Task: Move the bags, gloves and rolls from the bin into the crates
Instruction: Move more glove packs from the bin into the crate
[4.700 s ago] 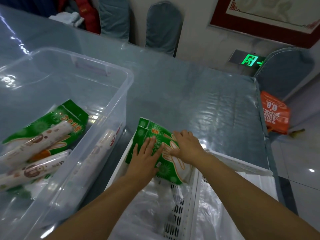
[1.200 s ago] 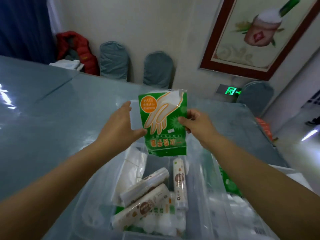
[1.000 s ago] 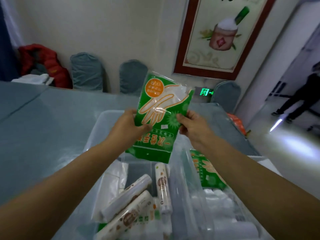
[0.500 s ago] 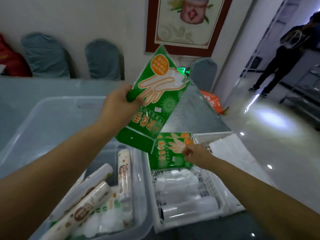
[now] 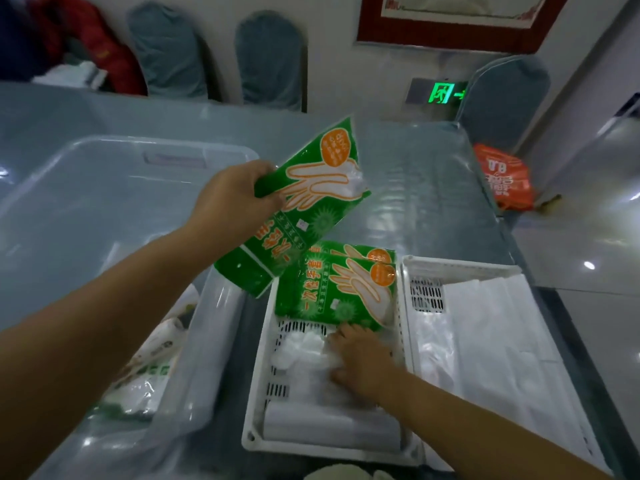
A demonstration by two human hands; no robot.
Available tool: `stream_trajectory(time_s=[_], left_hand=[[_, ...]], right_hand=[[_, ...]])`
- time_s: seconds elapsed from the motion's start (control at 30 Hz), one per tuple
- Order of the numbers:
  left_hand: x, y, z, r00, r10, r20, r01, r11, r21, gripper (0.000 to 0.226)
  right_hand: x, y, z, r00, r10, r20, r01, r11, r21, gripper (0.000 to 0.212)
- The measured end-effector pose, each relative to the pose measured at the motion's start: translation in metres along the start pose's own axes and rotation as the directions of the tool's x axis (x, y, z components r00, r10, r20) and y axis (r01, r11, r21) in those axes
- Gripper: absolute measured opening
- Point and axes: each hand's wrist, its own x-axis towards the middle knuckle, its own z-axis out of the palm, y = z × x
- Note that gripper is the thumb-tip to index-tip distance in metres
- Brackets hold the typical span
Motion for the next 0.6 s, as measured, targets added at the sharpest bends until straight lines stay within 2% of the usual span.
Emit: stream_trajectory(time_s=[0.17,0.3,0.37,0.5,0.6], left_hand=[[0.000,0.007,0.010,0.998,-0.030,-0.053,0.037,0.990,0.136,0.012],[0.000,0.014,0.018,0.998,-0.013,-0.055,0.026,0.970,0.243,0.017],[0.000,0.016,0.022,1.000,-0.001,-0.031,0.010,0.959,0.285,0.017],[0.010,0.018,0.029,0.998,0.006,0.058,-0.027,0.930,0.367,0.012],[0.022,0.020,0.040,0.988,0.022,0.150,-0.087,0.892,0.443,0.014]], right_hand=[[-0.002,0.005,-0.001,0.994,-0.066,-0.091,0.073,0.995,0.070,0.021],[0.002,0.011,-0.003,0.987,-0.128,-0.095,0.140,0.981,0.134,0.016],[0.004,0.015,-0.009,0.989,-0.113,-0.095,0.126,0.980,0.153,0.015],[-0.001,0.034,-0.043,0.962,-0.041,-0.269,0.100,0.973,0.210,0.011],[-0.010,0.057,-0.082,0.894,-0.048,-0.445,0.120,0.983,0.136,0.003]])
